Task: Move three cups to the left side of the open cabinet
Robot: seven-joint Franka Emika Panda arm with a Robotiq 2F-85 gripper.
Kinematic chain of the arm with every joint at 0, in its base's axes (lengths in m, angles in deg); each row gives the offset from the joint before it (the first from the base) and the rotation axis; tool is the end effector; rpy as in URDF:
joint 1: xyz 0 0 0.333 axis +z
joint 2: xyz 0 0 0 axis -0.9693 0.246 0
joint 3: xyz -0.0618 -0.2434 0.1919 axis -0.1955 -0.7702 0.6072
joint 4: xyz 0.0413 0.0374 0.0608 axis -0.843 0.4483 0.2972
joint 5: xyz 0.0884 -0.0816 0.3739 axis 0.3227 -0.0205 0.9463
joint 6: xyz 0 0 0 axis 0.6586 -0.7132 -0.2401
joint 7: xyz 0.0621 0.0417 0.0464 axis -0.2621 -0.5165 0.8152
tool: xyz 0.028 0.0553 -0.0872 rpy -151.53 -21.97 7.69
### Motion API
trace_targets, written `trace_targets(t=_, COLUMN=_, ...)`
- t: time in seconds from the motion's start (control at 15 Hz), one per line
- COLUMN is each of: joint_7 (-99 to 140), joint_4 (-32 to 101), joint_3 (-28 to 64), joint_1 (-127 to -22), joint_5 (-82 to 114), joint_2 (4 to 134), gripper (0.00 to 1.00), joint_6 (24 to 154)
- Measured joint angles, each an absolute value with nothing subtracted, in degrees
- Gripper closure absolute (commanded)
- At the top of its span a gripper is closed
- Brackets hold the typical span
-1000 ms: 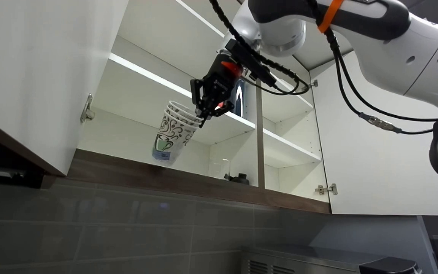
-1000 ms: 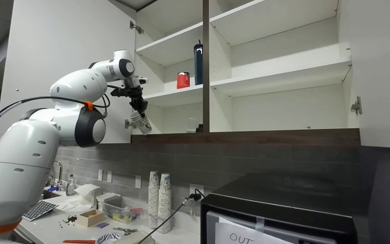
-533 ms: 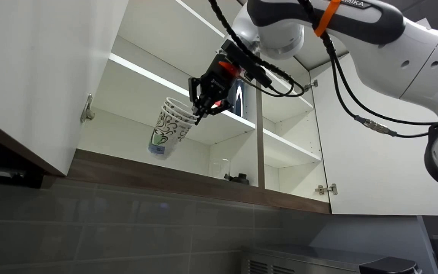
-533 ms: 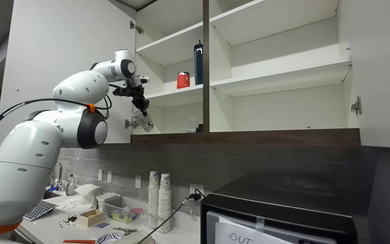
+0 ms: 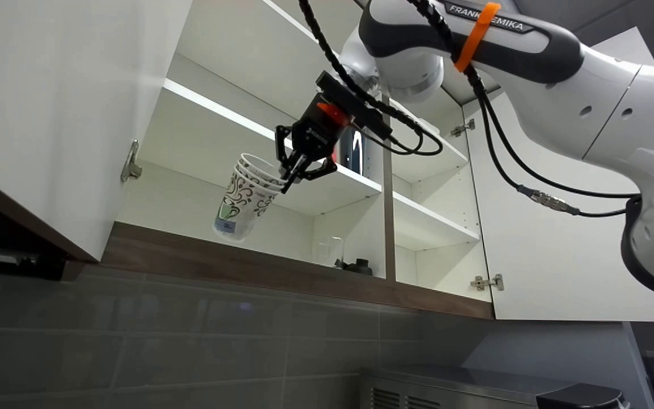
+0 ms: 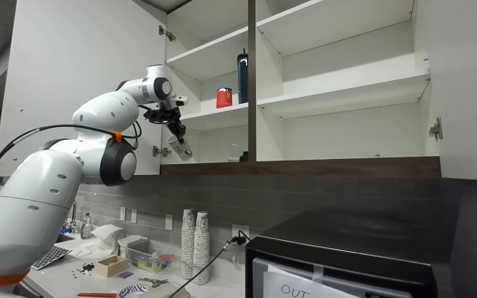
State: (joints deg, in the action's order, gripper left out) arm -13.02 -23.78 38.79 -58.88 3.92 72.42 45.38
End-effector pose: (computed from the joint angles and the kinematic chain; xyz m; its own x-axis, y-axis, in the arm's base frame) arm 0.5252 0.2431 0.8670 0.7946 -0.2633 0.5471 -0.1152 -0.9501 -0.2900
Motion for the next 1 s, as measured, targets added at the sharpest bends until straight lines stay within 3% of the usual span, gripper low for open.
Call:
trace_targets(t=0.47, joint_7=-28.7, joint_4=-26.1, joint_3=37.8, joint_1=-62.1, joint_5=6.5, joint_2=73.8, gripper=0.99, joint_6=45.0)
trace_targets(t=0.53, joint_7=-30.6, joint_4=-26.3, joint_3=37.8, joint_1=-62.5, joint_5=7.9, joint_2=74.0, gripper=0.94, joint_6=44.6)
trace_targets(t=1.0, joint_7=-34.6, joint_4=-27.0, joint_3=38.3, joint_1=-63.8, joint_5=12.0, joint_2=74.6, gripper=0.99, joint_6=43.9)
